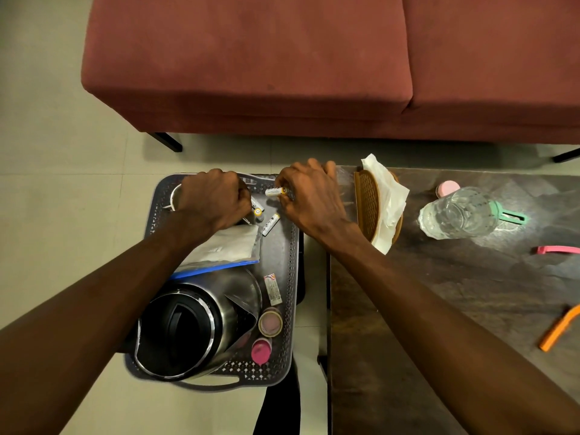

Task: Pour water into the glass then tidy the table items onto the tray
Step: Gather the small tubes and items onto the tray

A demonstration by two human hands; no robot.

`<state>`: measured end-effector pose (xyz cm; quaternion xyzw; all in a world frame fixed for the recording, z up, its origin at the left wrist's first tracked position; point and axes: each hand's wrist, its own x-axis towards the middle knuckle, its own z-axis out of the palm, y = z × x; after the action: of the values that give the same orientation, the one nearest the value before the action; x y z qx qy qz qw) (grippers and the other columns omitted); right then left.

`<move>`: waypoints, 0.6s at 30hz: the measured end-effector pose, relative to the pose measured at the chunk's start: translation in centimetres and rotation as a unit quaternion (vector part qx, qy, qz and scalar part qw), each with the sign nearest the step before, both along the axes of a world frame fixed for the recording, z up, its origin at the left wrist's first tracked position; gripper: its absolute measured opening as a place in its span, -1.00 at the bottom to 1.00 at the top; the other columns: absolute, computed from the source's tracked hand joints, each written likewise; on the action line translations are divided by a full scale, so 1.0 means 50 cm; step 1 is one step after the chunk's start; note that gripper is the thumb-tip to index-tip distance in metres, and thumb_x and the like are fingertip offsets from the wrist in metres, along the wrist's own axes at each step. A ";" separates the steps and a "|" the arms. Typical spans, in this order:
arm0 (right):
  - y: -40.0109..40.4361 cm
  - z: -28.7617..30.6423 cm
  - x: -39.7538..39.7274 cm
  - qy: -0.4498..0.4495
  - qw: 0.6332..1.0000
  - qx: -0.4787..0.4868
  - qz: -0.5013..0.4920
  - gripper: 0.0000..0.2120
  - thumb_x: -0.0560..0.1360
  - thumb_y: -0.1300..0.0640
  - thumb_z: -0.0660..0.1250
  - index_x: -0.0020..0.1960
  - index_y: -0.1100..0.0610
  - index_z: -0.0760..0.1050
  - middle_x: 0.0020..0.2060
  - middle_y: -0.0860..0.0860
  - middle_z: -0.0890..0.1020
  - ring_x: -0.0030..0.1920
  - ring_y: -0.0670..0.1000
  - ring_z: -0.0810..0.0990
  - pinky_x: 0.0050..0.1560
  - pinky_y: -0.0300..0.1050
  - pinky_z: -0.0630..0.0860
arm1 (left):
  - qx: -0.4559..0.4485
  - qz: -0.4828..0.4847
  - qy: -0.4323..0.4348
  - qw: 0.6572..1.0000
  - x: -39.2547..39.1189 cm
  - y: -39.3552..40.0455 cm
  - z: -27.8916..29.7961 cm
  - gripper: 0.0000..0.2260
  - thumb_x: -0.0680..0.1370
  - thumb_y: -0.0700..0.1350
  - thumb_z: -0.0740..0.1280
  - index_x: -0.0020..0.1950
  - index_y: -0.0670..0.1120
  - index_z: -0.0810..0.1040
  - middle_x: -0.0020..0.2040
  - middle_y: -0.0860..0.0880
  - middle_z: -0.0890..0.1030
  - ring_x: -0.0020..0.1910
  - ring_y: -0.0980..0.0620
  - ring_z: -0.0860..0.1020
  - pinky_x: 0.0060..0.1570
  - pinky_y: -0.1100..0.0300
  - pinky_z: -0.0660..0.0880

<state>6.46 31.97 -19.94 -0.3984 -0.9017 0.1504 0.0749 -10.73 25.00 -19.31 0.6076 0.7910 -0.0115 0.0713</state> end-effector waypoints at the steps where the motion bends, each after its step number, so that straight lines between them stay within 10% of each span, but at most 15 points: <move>1: -0.001 -0.001 0.000 -0.001 1.000 0.000 0.001 -0.65 0.45 -0.14 0.45 0.12 0.05 0.57 0.06 -0.02 0.64 0.10 0.03 0.48 0.00 -0.11 0.10 | 0.001 -0.001 0.000 1.000 0.002 0.000 -0.006 -0.72 0.51 0.04 0.22 -0.21 -0.13 0.58 -0.23 -0.21 0.63 -0.31 -0.22 0.54 -0.26 0.08 0.43; 18: -0.008 0.034 0.040 0.048 0.997 -0.017 -0.062 -0.79 0.45 -0.02 0.44 0.05 0.00 0.61 0.01 -0.07 0.64 0.09 0.02 0.50 -0.05 -0.16 0.02 | -0.144 -0.222 0.161 0.951 0.040 0.054 0.008 -0.86 0.49 0.00 0.36 0.01 0.02 0.57 -0.02 -0.05 0.65 -0.06 -0.11 0.63 -0.23 0.13 0.31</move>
<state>8.44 31.55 -18.24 -0.4475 -0.8678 0.1792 0.1207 -8.71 27.71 -18.90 0.7413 0.6269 -0.2386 0.0251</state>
